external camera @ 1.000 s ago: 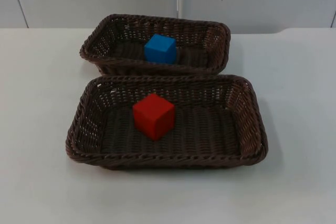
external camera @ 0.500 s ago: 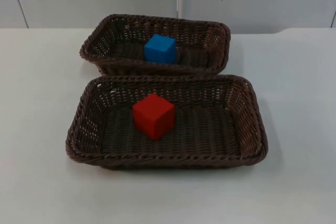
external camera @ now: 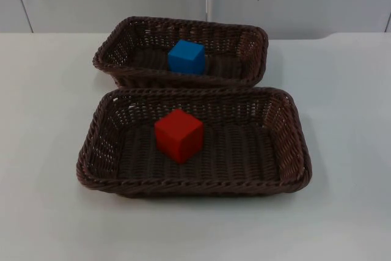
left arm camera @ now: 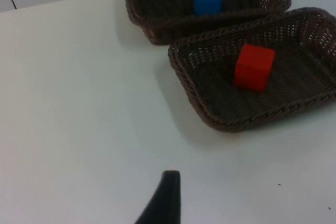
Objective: Pick up one cube with the left hand and place it into the upper basket. Pick up one cube with the right hand and place it into the lower basket.
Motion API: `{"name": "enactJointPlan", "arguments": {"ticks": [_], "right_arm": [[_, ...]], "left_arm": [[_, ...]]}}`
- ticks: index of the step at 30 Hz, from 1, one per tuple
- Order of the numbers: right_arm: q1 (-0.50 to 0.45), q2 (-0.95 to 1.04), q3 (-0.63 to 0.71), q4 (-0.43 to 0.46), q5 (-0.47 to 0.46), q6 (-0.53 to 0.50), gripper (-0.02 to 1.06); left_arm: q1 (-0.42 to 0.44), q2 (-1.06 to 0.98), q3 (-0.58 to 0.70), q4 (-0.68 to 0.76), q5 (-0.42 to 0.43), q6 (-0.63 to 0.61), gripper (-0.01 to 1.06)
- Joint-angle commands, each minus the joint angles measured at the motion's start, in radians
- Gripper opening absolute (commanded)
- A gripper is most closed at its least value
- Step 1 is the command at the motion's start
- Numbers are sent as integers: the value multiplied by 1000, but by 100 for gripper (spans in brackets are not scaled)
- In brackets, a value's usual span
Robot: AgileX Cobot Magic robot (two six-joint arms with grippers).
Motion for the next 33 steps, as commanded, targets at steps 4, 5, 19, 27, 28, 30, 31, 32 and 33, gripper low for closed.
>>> {"name": "enactJointPlan", "arguments": {"ticks": [4,5,19,27,28,30,31,32,33], "right_arm": [[-1,-86,0,-21,95,30,84],[-1,-103,0,-33,116,47,84],[-1,-292,0,-35,335,130,84],[-1,-315,22,-23,391,148,84],[-1,-315,37,-16,386,148,84],[-1,-315,53,-13,380,148,84],[-1,-315,74,-13,370,148,84],[-1,-315,96,-13,355,148,84],[-1,-315,114,-11,338,148,84]], "left_arm": [[-3,-4,5,8,4,-6,85],[-3,-4,5,8,4,-6,85],[-3,-4,5,8,4,-6,85],[-3,-4,5,8,4,-4,85],[-3,-4,5,8,4,-4,85],[-3,-4,5,8,4,-4,85],[-3,-4,5,8,4,-4,85],[-3,-4,5,8,4,-4,85],[-3,-4,5,8,4,-4,85]]}}
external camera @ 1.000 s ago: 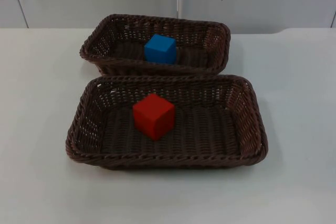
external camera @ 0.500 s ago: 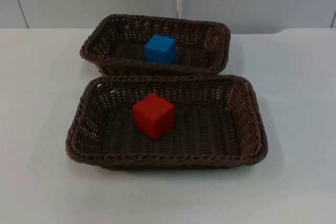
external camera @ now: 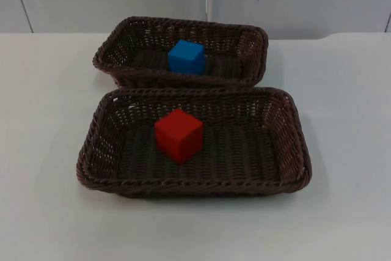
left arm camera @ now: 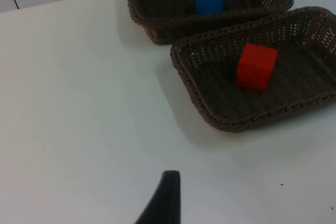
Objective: Pick up one cube with the left hand and place it into the upper basket. Pick up one cube with the right hand and place it into the lower basket.
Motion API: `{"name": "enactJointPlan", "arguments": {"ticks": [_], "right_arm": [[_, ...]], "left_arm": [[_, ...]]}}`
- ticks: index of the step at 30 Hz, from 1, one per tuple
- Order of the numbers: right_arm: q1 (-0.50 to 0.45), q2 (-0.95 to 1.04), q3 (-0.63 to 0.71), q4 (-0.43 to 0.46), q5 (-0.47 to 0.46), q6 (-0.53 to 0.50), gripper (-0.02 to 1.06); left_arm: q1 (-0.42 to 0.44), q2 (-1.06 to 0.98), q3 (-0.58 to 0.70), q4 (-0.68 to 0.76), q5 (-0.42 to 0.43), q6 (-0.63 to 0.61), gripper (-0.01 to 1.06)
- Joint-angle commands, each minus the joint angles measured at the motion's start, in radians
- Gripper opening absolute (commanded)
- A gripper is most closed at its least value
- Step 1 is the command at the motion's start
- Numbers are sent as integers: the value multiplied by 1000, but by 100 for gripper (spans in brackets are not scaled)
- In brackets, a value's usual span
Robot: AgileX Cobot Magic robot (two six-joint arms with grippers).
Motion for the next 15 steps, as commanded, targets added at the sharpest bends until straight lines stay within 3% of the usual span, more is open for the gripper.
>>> {"name": "enactJointPlan", "arguments": {"ticks": [1,15], "right_arm": [[-1,-3,37,9,-37,-1,84],[-1,-3,62,11,-56,-12,84]], "left_arm": [[-3,-4,5,1,4,-4,85],[-3,-4,5,1,4,-2,85]]}}
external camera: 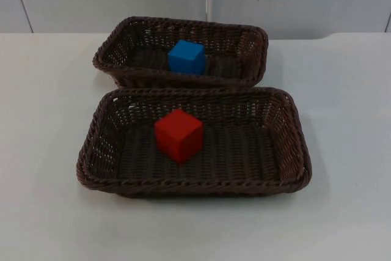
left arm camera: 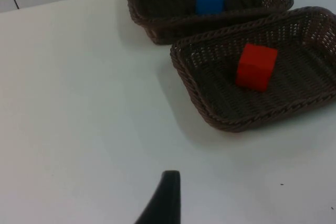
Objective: Pick up one cube with the left hand and place it into the upper basket. Pick up one cube with the right hand and place it into the lower basket.
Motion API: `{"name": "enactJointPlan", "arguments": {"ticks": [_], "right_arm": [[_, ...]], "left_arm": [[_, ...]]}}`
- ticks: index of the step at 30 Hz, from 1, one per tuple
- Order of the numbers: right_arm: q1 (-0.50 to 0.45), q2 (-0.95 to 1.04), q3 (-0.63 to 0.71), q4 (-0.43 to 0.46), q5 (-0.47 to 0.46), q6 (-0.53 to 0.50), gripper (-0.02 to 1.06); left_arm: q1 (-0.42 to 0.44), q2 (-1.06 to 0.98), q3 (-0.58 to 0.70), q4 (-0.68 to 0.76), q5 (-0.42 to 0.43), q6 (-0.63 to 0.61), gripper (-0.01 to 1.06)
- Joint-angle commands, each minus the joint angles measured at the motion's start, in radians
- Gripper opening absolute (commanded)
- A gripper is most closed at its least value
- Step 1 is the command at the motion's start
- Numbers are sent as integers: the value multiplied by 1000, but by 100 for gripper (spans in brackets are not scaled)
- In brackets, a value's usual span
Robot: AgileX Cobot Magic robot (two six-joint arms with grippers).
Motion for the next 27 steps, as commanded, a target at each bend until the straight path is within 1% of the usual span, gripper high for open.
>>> {"name": "enactJointPlan", "arguments": {"ticks": [1,4,6,7,8,9,10,27], "right_arm": [[-1,-3,7,3,-12,-10,84],[-1,-3,7,3,-12,-10,84],[-1,-3,7,3,-12,-9,87],[-1,-3,7,3,-12,-9,96],[-1,-3,7,3,-12,-9,99],[-1,-3,7,3,-12,-9,99],[-1,-3,7,3,-12,-9,105],[-1,-3,7,3,-12,-14,105]], "left_arm": [[-3,-4,5,1,4,-2,85],[-3,-4,5,1,4,-2,85],[-3,-4,5,1,4,-2,90],[-3,-4,5,1,4,-2,96],[-3,-4,5,1,4,-2,103],[-3,-4,5,1,4,-2,103],[-3,-4,5,1,4,-2,105],[-3,-4,5,1,4,-2,105]]}}
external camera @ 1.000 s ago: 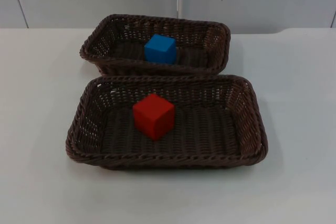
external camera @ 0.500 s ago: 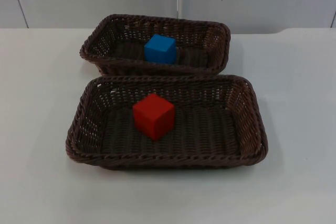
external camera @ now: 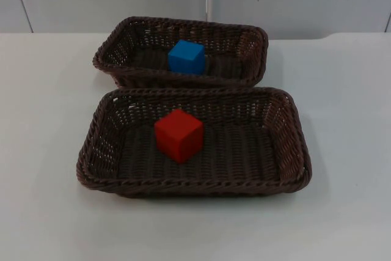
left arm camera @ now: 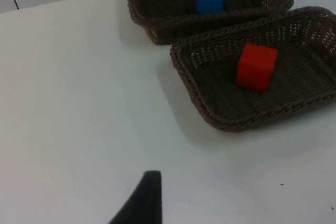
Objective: Pick up one cube with the left hand and place it into the upper basket. Pick up one cube with the right hand and place it into the lower basket.
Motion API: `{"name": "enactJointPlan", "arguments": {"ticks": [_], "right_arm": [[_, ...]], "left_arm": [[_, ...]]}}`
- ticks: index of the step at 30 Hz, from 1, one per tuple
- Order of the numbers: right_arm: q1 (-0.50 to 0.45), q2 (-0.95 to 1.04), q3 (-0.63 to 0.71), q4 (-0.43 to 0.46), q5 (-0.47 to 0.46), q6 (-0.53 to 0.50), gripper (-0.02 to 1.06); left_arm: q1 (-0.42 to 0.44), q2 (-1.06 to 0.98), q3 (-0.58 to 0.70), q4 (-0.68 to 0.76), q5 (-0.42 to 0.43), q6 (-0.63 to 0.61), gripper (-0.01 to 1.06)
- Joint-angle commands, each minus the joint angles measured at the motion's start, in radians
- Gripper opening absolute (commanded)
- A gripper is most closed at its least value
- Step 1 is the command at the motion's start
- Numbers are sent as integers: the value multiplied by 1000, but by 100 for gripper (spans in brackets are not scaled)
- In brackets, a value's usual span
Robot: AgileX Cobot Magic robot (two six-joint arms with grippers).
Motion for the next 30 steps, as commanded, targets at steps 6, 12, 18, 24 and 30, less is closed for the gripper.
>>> {"name": "enactJointPlan", "arguments": {"ticks": [6,12,18,24,30], "right_arm": [[-1,-3,7,3,-12,-7,105],[-1,-3,7,3,-12,-7,105],[-1,-3,7,3,-12,-7,105],[-1,-3,7,3,-12,-7,105],[-1,-3,7,3,-12,-7,105]], "left_arm": [[-3,-4,5,1,4,-2,105],[-3,-4,5,1,4,-2,105],[-3,-4,5,1,4,-2,105],[-3,-4,5,1,4,-2,105],[7,-4,5,1,4,-2,105]]}}
